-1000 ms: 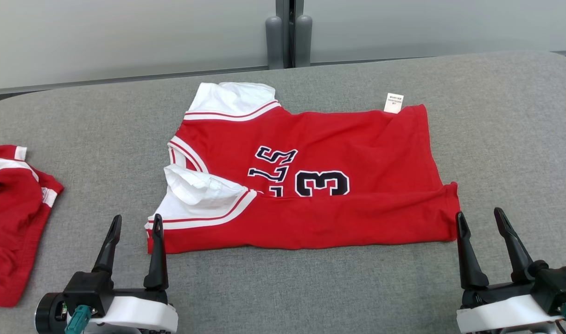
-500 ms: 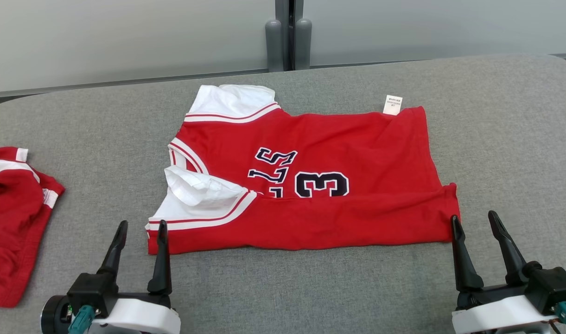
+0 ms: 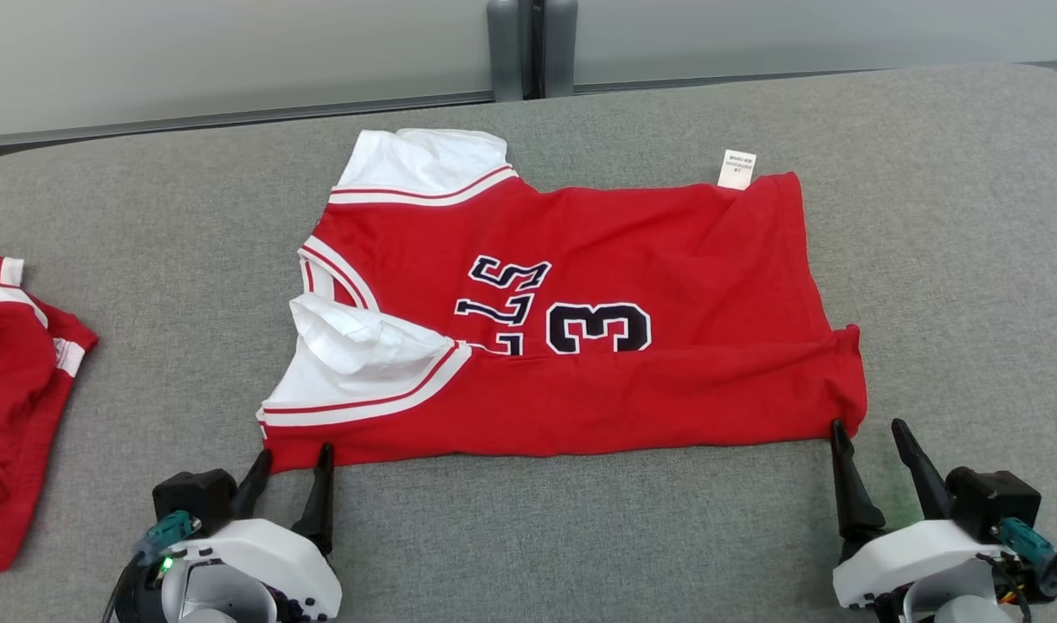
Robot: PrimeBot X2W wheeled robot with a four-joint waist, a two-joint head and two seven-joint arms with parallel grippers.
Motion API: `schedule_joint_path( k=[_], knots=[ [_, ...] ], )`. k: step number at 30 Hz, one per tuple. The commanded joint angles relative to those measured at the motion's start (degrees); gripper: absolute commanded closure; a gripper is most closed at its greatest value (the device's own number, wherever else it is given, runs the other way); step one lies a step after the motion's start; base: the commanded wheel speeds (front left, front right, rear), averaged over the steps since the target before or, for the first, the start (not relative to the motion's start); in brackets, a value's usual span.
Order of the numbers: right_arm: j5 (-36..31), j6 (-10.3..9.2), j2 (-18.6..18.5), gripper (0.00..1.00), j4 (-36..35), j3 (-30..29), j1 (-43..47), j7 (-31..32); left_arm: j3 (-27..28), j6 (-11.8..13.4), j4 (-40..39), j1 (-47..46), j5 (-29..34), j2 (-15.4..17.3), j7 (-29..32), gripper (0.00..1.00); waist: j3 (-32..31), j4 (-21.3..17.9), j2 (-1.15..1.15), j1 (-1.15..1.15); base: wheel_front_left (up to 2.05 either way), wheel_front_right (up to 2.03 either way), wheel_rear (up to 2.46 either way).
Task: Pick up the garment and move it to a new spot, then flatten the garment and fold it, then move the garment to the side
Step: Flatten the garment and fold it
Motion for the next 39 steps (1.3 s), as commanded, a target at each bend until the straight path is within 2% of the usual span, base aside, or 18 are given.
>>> schedule_joint_path(
  k=[1, 2, 3, 4, 6, 7, 8, 9, 10, 16, 22, 33, 39],
  knots=[
    [0.84, 0.0, -0.21, 0.0, 1.14, 0.38, -1.23, -0.44, 0.33, -0.29, 1.02, -1.0, -0.94, -0.16, 0.54, 0.0, 0.25, -0.01, 0.0, 0.0, 0.0, 0.0, 0.0],
    [1.46, 0.0, -0.19, 0.0, 2.79, 0.87, -1.92, -0.42, 0.37, -0.3, 2.02, -1.23, -1.13, -0.21, 0.93, 0.0, 0.39, 0.0, 0.0, 0.0, 0.0, 0.0, 0.0],
    [1.89, 0.0, -0.27, 0.0, 4.0, 1.36, -2.62, -0.47, 0.44, -0.42, 2.78, -1.39, -1.67, -0.33, 1.16, 0.05, 0.52, 0.0, 0.0, 0.0, 0.0, 0.0, 0.0],
    [2.84, 0.0, -0.2, 0.0, 5.4, 1.88, -3.28, -0.44, 0.54, -0.56, 3.5, -1.56, -2.18, -0.53, 1.33, 0.4, 0.63, 0.04, 0.0, 0.0, 0.0, 0.0, 0.0],
    [4.21, 0.0, -0.27, 0.0, 7.72, 3.06, -4.56, -0.34, 0.51, -0.81, 4.57, -2.19, -2.45, -0.6, 1.09, 0.76, 0.84, 0.14, 0.0, 0.0, 0.0, 0.0, 0.0],
    [4.89, 0.0, -0.4, 0.1, 9.02, 3.72, -5.09, -0.02, 0.47, -0.93, 5.06, -2.35, -2.79, -0.7, 1.31, 1.0, 0.93, 0.25, 0.0, 0.0, 0.0, 0.0, 0.0],
    [5.46, 0.0, -0.56, 0.68, 9.93, 4.34, -5.47, 0.15, 0.28, -1.09, 5.36, -2.51, -2.65, -0.72, 1.2, 1.0, 0.99, 0.36, 0.0, 0.0, 0.0, 0.0, 0.0],
    [6.09, 0.0, -0.73, 0.68, 10.62, 4.74, -5.93, 0.01, 0.08, -1.38, 5.54, -2.74, -2.62, -0.76, 0.82, 1.0, 1.02, 0.47, 0.0, 0.0, 0.0, 0.0, 0.0],
    [6.96, 0.0, -0.79, 1.0, 11.25, 5.26, -6.22, -0.08, -0.12, -1.57, 5.62, -2.92, -2.55, -0.77, 0.46, 1.0, 1.04, 0.59, 0.0, 0.0, 0.0, 0.0, 0.0],
    [10.13, -0.06, -2.37, 1.0, 12.43, 7.44, -7.2, -0.58, 0.23, -1.74, 4.09, -2.6, -2.15, -0.37, -3.45, 1.0, 0.86, 1.04, 0.0, 0.0, 0.0, 0.0, 0.0],
    [13.19, -0.06, -4.35, 1.0, 10.38, 8.76, -5.53, -0.84, 0.58, -1.6, -0.47, -0.54, -2.73, 0.17, -5.16, 1.0, 0.47, 2.05, 0.0, 0.0, 0.0, 0.0, 0.0],
    [16.28, -0.07, -8.77, 1.0, 5.35, 7.85, 2.07, 0.32, 0.4, 1.32, -14.21, 8.43, -3.09, 1.37, -1.25, 1.0, -1.21, 4.22, 0.0, 0.0, 0.0, 0.0, 0.0],
    [17.41, -0.13, -10.37, 1.0, 2.5, 6.13, 7.77, 2.42, 0.01, 2.86, -19.37, 14.49, -4.43, 0.7, 1.08, 1.0, -2.67, 5.41, 0.0, 0.0, 0.0, 0.0, 0.0]
  ],
)
